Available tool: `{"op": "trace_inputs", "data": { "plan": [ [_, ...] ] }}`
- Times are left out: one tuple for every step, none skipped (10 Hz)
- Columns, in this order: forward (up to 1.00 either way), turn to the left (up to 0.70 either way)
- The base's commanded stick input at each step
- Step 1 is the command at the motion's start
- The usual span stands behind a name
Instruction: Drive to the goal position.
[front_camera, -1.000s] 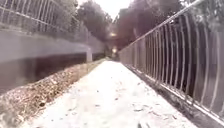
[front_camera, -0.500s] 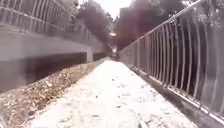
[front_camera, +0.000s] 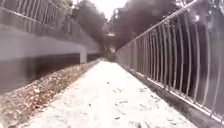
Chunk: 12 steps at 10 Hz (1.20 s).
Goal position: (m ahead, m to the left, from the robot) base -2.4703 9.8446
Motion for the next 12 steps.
{"op": "trace_inputs", "data": {
  "plan": [
    [0.50, 0.00],
    [0.50, 0.00],
    [0.50, 0.00],
    [0.50, 0.00],
    [0.50, 0.00],
    [0.50, 0.00],
    [0.50, 0.00],
    [0.50, 0.00],
    [0.50, 0.00],
    [0.50, 0.00],
    [0.50, 0.00],
    [0.50, 0.00]
  ]
}}
